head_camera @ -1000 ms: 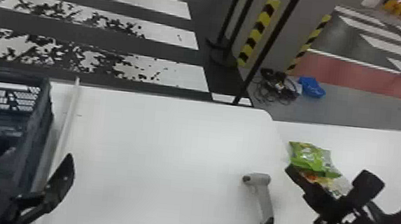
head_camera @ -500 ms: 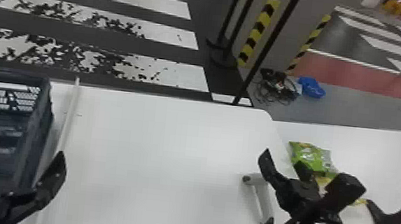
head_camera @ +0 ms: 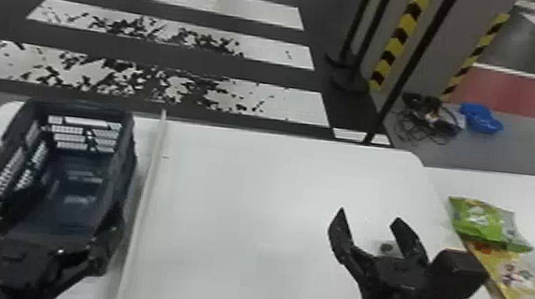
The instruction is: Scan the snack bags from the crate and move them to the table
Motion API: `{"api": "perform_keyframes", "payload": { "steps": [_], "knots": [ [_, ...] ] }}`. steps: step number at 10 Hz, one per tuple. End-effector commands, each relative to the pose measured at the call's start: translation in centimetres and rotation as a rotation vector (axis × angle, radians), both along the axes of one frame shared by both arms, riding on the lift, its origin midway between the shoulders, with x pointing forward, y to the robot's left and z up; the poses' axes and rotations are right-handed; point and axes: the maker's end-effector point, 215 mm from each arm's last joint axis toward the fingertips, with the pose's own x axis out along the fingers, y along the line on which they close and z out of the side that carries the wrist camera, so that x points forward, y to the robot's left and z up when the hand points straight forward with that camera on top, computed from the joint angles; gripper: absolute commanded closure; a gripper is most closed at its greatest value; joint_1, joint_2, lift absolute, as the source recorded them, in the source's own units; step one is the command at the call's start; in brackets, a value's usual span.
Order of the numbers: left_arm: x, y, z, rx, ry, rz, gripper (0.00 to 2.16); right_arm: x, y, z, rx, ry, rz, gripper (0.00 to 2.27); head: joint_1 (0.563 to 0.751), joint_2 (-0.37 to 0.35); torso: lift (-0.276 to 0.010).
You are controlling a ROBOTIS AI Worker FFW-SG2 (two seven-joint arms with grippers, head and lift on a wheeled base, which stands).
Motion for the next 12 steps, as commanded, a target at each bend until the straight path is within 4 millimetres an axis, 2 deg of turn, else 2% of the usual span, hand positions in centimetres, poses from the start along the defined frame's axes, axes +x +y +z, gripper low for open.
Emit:
{"api": "perform_keyframes", "payload": {
  "steps": [1,2,4,7,9,12],
  "knots": [
    [-0.7,0.7,0.2,0.001,0.004,0.022,0.01,-1.4,3.8,0.3,-0.028,0.008,0.052,0.06,0.695,-0.138,-0.095],
    [-1.4,1.1,0.1,0.003,0.013,0.030,0.01,-2.3,5.0,0.6,-0.020,0.015,0.069,0.07,0.695,-0.091,-0.095],
    [-2.5,1.5,-0.1,-0.012,0.026,0.043,0.01,-3.2,5.3,0.6,-0.013,0.023,0.073,0.08,0.695,-0.026,-0.095],
    [-4.1,1.2,1.1,-0.035,0.006,0.046,0.01,-5.5,5.8,0.9,0.000,0.039,0.067,0.08,0.695,-0.018,-0.095],
    [-5.4,1.2,1.8,-0.040,-0.015,0.050,0.01,-7.0,5.4,1.6,0.006,0.014,0.057,0.08,0.695,-0.015,-0.095],
    [-6.1,1.2,1.2,-0.041,-0.005,0.046,0.01,-8.3,4.7,1.8,0.002,-0.034,0.033,0.08,0.695,-0.023,-0.095]
  ]
}}
